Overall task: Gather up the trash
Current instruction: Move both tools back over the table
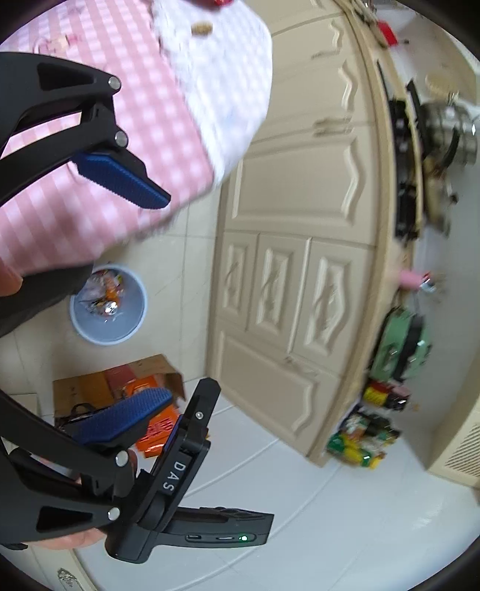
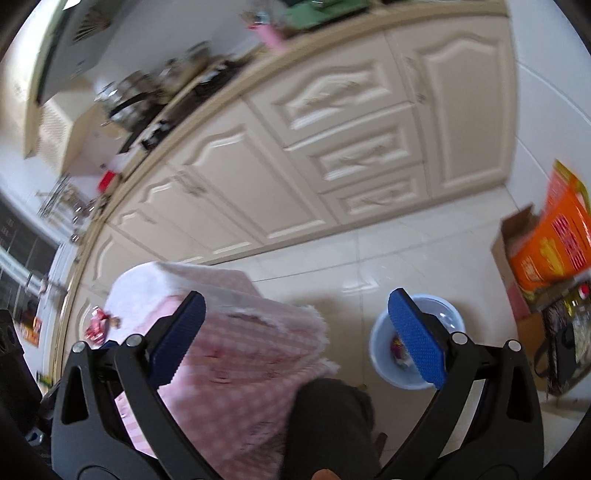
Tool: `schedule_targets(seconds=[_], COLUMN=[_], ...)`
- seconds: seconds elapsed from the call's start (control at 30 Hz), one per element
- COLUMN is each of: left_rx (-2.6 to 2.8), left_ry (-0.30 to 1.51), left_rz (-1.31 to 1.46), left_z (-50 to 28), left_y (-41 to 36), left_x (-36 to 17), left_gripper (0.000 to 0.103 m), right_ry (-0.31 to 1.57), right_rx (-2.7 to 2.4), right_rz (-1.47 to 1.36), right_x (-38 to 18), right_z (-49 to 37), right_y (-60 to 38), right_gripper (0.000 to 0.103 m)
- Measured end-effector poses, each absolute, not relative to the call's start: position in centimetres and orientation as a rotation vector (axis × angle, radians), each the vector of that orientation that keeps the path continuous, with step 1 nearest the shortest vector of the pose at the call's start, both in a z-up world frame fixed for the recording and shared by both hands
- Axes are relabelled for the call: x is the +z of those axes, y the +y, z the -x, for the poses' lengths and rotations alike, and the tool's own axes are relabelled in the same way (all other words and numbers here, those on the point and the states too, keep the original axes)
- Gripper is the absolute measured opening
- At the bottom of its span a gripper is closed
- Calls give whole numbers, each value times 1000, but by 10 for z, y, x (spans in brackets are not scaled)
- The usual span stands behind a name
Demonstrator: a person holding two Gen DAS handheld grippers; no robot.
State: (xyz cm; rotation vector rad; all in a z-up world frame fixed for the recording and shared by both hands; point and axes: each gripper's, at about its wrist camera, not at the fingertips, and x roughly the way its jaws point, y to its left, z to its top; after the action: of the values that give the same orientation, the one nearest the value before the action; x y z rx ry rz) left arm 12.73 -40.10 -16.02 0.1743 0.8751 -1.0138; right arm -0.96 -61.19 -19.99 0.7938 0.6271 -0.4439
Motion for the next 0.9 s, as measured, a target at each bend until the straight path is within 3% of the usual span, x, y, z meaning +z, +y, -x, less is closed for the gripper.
schedule_targets(seconds=[0.4, 0.9], left_rx=[-678, -333], left_ry=[647, 509], left_rz=[-61, 25], left_z=[-171, -217], left_y=[-244, -96], left_x=[-93, -70], left_gripper=[95, 95], right_ry=[563, 573], right_rx=[-161, 22], right_rz=[-534, -240], right_x=[-106, -84], right_z=[-69, -160], right_y=[-489, -343], right_gripper=[97, 97])
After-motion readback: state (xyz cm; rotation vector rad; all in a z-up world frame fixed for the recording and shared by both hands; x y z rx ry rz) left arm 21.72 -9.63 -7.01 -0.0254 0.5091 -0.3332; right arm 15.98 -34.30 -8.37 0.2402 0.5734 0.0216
